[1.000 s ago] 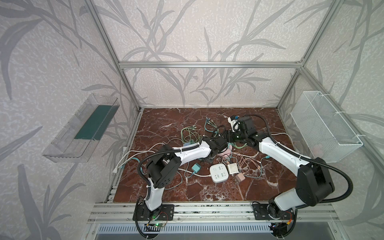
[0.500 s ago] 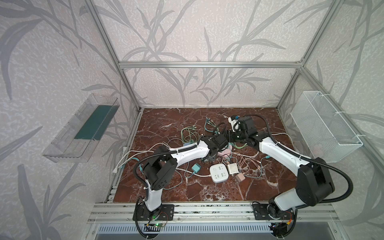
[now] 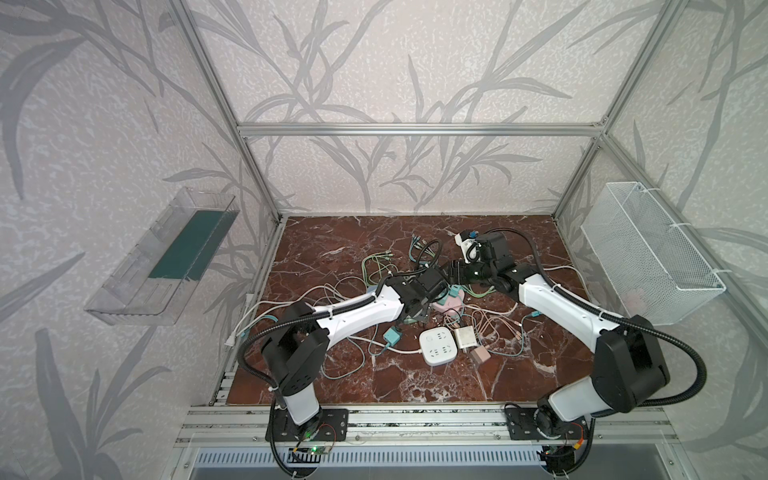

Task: Pull the plug off the socket
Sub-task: 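Carry the green charger toward the robot, set it down, open left gripper, then move the left gripper onto the blue strip while the right gripper approaches its green charger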

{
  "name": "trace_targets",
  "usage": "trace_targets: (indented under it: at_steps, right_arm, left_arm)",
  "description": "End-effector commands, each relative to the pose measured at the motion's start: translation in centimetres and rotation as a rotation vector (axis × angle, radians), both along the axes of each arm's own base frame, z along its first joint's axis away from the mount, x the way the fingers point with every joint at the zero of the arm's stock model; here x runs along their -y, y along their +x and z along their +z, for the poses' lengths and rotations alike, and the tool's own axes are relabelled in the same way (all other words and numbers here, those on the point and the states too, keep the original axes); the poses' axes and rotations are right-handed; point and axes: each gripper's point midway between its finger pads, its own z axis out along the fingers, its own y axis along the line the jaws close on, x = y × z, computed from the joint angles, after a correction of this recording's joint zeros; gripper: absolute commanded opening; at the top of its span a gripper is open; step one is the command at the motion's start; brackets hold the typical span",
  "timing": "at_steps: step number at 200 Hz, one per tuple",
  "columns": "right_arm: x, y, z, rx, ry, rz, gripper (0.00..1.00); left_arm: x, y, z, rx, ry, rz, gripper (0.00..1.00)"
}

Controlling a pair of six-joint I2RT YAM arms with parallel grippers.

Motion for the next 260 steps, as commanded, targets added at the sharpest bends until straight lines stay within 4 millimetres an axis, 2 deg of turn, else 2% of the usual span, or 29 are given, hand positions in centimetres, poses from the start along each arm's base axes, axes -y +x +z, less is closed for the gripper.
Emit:
trace_targets:
  at_steps: [1,46,80,136,148,151,164,193,239,260]
  right_arm:
    - [-2.0,-0.8,2.3,0.089,0.035,0.106,0.67]
    - [-6.3,-2.6,1.8,0.152,-0.004,0.295,0.69]
    - [-8.9,-4.0,1.2,0.222,-0.07,0.418,0.73]
    - [-11.5,-4.9,-1.0,0.292,-0.148,0.602,0.76]
    - [-11.9,-5.0,-0.8,0.321,-0.15,0.636,0.76]
    - [-12.1,-5.0,-2.0,0.303,-0.16,0.65,0.77]
    - [-12.6,-5.1,-2.6,0.321,-0.179,0.697,0.77]
    - [-13.6,-4.9,-3.9,0.358,-0.213,0.791,0.77]
    - [-15.3,-4.5,-5.2,0.391,-0.2,0.902,0.75]
    - [-16.1,-3.9,-5.6,0.408,-0.195,0.92,0.75]
  left_arm:
    - [-1.2,0.4,1.8,0.079,-0.051,0.06,0.82]
    - [-4.5,0.0,2.5,0.136,-0.087,0.148,0.88]
    - [-8.1,-0.6,2.7,0.202,-0.096,0.256,0.94]
    - [-12.3,-0.8,2.2,0.182,-0.17,0.365,0.96]
    - [-12.8,-0.6,2.3,0.183,-0.172,0.368,0.96]
    - [-12.8,-0.6,2.4,0.184,-0.173,0.367,0.96]
    - [-13.2,-0.2,2.4,0.181,-0.17,0.366,0.97]
    - [-12.5,0.9,2.6,0.161,-0.207,0.294,0.98]
    - [-12.8,2.5,2.5,0.128,-0.252,0.265,0.97]
    - [-12.9,3.1,2.5,0.119,-0.273,0.266,0.92]
